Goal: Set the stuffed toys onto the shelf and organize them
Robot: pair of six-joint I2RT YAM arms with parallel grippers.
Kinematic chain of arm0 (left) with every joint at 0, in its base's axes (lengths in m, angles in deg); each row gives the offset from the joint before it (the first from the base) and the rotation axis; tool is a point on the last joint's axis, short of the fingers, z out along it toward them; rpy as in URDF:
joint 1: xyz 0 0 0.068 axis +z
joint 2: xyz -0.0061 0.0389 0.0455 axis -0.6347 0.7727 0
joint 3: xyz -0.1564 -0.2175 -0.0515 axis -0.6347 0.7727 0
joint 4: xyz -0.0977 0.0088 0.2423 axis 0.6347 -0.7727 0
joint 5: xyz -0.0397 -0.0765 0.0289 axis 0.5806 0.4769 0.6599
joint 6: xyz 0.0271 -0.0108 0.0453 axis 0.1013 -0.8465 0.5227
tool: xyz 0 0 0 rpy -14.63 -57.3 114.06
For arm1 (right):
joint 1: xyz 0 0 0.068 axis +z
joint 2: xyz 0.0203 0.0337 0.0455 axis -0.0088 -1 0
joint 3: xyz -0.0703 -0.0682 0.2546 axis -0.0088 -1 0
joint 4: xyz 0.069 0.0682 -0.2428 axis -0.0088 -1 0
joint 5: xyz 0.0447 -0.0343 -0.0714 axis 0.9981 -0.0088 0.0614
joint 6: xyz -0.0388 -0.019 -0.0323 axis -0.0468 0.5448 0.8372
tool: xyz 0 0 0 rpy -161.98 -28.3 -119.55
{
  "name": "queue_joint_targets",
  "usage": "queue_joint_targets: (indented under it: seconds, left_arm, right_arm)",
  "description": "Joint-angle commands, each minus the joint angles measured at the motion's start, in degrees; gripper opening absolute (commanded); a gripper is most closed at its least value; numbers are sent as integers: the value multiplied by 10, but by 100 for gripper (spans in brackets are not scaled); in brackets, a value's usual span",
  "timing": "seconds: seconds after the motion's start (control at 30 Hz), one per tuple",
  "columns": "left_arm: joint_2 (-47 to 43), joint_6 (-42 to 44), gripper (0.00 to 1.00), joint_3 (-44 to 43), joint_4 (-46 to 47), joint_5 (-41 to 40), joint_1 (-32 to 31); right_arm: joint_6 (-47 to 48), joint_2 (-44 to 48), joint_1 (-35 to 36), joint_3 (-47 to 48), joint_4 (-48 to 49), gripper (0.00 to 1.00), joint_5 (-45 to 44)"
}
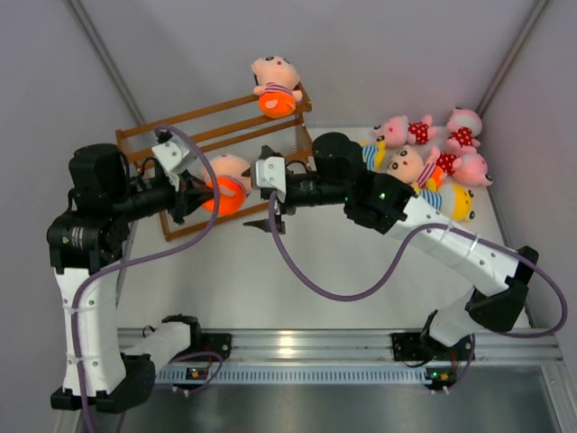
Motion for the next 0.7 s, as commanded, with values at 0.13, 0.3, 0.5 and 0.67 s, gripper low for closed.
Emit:
queue_joint_targets:
  seconds: [0.13,0.3,0.5,0.67]
  left_arm:
    - [41,35,0,-146,56,-190,0]
    - [78,39,0,-100,226,-250,0]
    - [160,46,0,-41,362,-218,0]
    - [208,44,2,0,464,-214,0]
  right_arm:
    - [-43,128,8,-159,176,99,-91]
    - [-58,146,-6,-194,115,99,-114]
    - [-102,175,-65,-244,97,99,-121]
    - [-129,223,-107,-326,127,99,-106]
